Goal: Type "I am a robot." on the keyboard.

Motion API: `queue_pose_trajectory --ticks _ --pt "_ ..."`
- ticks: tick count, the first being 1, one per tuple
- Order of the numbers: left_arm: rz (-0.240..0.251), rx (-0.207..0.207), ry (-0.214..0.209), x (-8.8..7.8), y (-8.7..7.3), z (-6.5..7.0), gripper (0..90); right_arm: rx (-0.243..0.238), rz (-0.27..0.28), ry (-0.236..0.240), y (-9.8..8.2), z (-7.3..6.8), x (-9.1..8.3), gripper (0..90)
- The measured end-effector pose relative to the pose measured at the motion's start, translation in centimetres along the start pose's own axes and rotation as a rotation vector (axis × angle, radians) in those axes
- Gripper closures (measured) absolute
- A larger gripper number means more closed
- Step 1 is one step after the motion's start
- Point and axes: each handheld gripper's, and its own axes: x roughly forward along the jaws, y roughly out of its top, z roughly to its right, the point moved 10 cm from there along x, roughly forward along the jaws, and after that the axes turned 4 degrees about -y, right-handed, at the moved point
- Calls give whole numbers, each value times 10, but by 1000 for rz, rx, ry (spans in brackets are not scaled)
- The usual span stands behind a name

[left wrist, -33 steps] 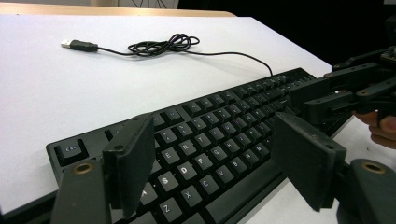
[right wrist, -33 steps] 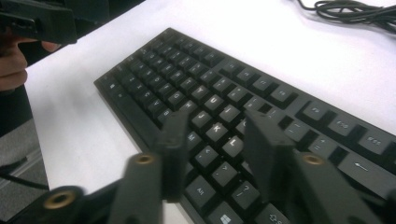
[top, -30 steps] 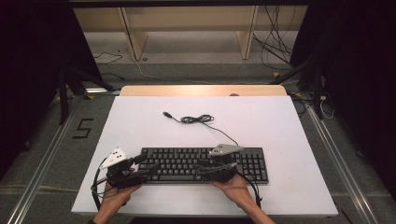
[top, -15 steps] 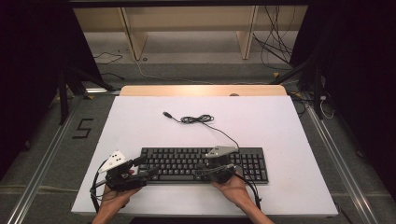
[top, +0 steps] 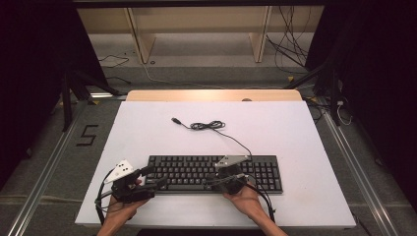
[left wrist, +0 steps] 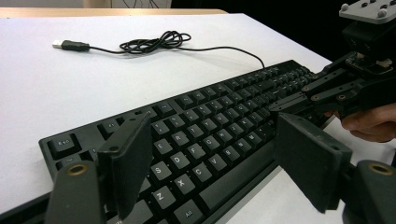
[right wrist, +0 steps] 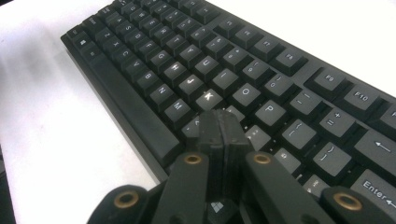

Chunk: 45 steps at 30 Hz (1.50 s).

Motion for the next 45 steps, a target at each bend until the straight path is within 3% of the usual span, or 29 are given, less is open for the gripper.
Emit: queue_pose_trajectory --ticks 9,11,18,22,32,45 --pt "0 -3 -1 -1 -1 1 273 -3 -12 -18 -5 1 5 900" --pt "0 -4 0 -2 -1 1 273 -22 -12 -33 -6 -1 5 900" --pt "5 -10 -1 -3 -1 0 273 5 -10 -25 -5 0 4 900" --pt "4 -8 -3 -2 -1 0 273 40 13 12 -2 0 0 842" --pt "7 -17 -5 -2 -1 0 272 67 79 14 7 7 -13 759" --pt "5 -18 -6 -2 0 0 271 86 110 15 11 15 -25 623"
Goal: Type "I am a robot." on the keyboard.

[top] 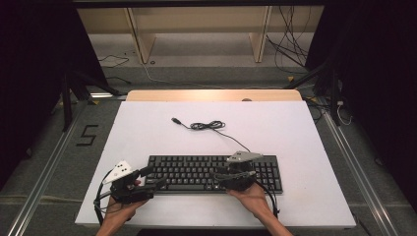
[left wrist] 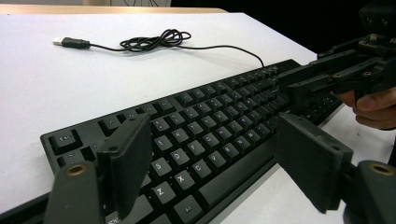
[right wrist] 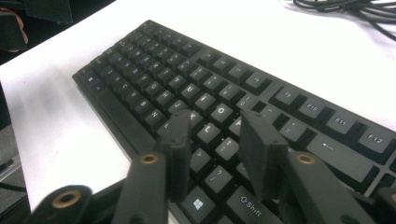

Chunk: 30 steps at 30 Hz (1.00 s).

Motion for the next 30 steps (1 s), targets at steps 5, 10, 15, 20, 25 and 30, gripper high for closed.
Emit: queue_pose_trajectory --ticks 5,10,15,20,25,30 --pt "1 -1 -1 0 0 0 271 5 21 3 3 4 -7 581" --pt "-2 -2 -3 0 0 0 271 8 42 11 5 6 -15 553" --pt "-8 -1 -5 0 -1 0 271 0 65 11 6 9 -23 514" --pt "-9 -3 -7 0 -1 1 270 -4 90 9 7 10 -33 486" --pt "-13 -2 -10 1 -1 2 268 2 101 -1 3 13 -42 460" --pt "-16 1 -14 2 -2 3 267 4 120 -11 -1 17 -53 444"
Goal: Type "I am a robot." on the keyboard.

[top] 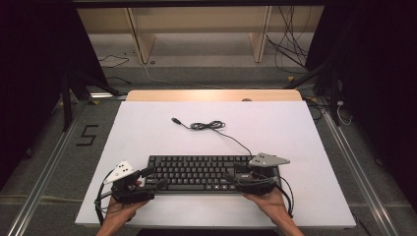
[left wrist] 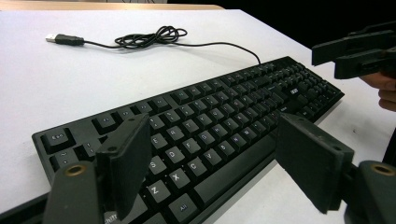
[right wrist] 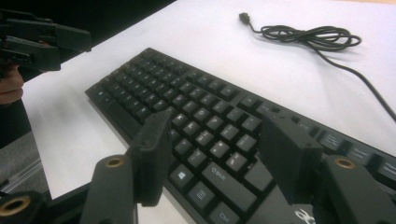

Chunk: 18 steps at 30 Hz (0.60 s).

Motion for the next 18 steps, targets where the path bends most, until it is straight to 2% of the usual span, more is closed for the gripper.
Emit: queue_pose_trajectory --ticks 11,18 --pt "-13 4 -8 1 -1 2 262 22 57 -37 -8 14 -29 419" --pt "-9 -12 -19 2 -1 4 260 28 88 -65 -18 23 -48 412"
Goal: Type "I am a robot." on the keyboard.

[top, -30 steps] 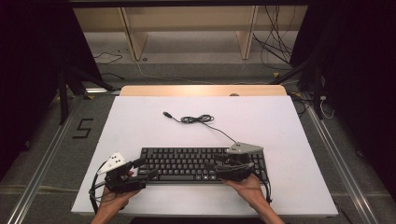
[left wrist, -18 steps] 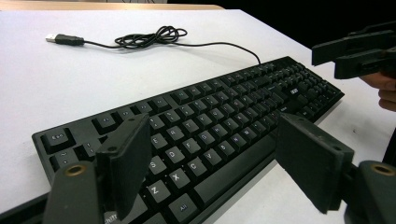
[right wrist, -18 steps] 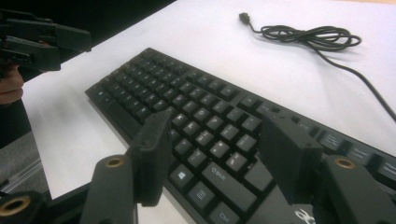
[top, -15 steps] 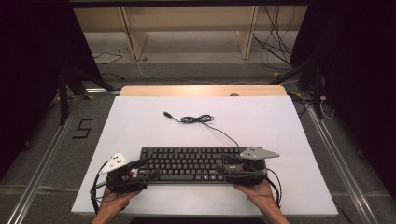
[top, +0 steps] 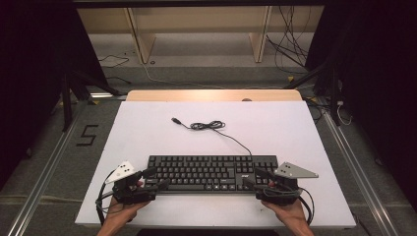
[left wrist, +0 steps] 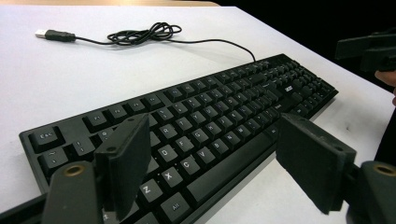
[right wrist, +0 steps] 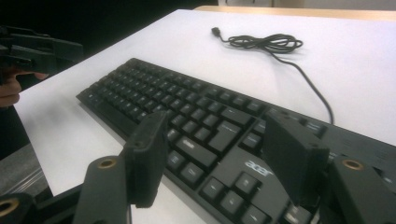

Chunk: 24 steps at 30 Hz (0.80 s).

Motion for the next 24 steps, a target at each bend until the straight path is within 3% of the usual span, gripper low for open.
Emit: queue_pose_trajectory --ticks 11,24 --pt "-5 -1 -14 -2 -3 3 249 -2 44 -14 -5 5 -14 369" --pt "-11 5 -12 -1 -3 2 234 2 33 -20 -5 5 -12 331"
